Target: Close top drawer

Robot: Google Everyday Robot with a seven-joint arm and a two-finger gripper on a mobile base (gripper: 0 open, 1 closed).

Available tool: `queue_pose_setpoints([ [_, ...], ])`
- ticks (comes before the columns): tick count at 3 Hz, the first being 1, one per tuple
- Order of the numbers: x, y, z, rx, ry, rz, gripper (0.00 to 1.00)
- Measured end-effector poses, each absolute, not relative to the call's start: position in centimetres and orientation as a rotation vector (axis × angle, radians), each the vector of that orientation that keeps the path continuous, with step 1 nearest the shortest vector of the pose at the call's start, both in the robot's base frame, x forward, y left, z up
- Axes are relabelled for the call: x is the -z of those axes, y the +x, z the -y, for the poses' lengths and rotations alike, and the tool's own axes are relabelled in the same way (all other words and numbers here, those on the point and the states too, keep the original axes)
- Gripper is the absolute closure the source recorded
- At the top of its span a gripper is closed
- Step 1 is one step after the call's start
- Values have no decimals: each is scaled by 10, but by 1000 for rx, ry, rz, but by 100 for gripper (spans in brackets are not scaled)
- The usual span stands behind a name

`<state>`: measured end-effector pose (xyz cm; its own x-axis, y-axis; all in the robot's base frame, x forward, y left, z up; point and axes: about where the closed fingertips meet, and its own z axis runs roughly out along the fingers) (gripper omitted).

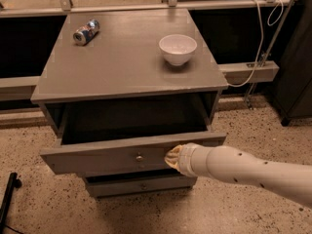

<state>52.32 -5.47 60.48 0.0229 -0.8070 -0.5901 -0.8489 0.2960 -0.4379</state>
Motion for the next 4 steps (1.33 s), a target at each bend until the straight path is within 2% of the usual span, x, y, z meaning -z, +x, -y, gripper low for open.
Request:
queue_pose_setpoints([
  [4, -582, 598, 38, -74, -1481, -1722, 100],
])
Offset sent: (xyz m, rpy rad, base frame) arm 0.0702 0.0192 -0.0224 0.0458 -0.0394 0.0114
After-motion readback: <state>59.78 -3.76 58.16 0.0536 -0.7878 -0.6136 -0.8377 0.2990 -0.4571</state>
